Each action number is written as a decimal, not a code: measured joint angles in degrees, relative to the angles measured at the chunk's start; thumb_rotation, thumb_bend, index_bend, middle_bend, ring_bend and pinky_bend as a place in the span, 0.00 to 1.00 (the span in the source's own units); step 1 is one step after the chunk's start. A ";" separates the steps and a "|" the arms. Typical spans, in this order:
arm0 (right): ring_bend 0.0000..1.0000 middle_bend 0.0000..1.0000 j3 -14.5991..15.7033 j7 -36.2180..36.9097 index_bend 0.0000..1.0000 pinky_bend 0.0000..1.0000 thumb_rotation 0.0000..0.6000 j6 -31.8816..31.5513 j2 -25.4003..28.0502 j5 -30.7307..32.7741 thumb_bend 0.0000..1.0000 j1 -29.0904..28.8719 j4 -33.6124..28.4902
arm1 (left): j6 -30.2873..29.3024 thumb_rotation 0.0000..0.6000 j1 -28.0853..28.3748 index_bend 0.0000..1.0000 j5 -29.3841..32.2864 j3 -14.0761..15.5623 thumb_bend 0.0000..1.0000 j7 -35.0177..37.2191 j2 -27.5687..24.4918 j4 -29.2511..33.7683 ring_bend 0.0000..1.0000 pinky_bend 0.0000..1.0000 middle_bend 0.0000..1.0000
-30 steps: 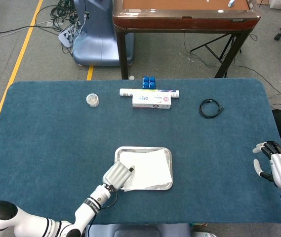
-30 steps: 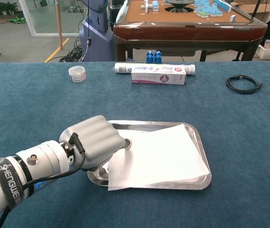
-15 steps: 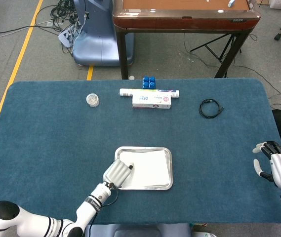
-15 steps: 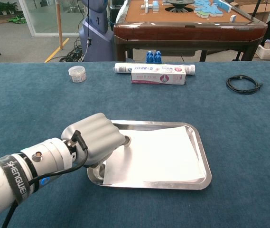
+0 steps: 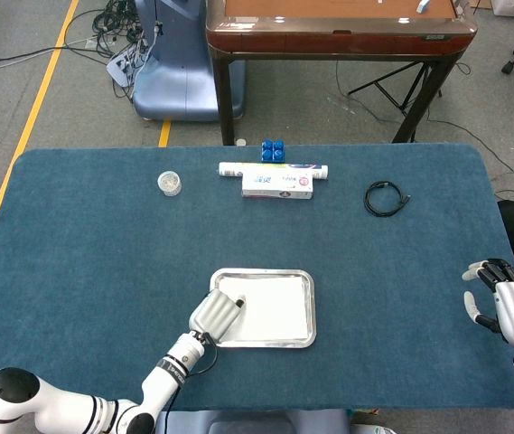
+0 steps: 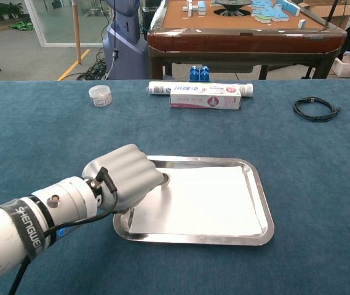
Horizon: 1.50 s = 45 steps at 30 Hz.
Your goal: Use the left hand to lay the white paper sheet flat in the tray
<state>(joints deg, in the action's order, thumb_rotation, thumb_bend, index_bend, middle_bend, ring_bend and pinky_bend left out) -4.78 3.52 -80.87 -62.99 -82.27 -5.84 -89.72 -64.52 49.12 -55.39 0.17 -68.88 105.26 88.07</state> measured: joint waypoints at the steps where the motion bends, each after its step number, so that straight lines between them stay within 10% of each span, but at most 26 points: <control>1: 0.19 0.33 -0.01 0.04 0.41 0.29 1.00 -0.05 0.01 0.00 0.45 0.02 0.00 | -0.01 1.00 0.01 0.24 -0.05 -0.01 0.69 -0.01 0.07 -0.14 1.00 1.00 1.00; 45: 0.19 0.33 0.00 0.03 0.41 0.29 1.00 -0.17 0.04 -0.06 0.45 0.11 -0.04 | -1.09 1.00 -0.95 0.24 -2.16 -1.47 0.69 -0.91 2.91 -5.70 1.00 1.00 1.00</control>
<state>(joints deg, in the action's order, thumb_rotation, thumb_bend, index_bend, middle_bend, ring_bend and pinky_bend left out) -4.78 3.56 -81.04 -62.95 -82.33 -5.72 -89.76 -65.60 48.17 -57.55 -1.30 -69.80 108.17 82.37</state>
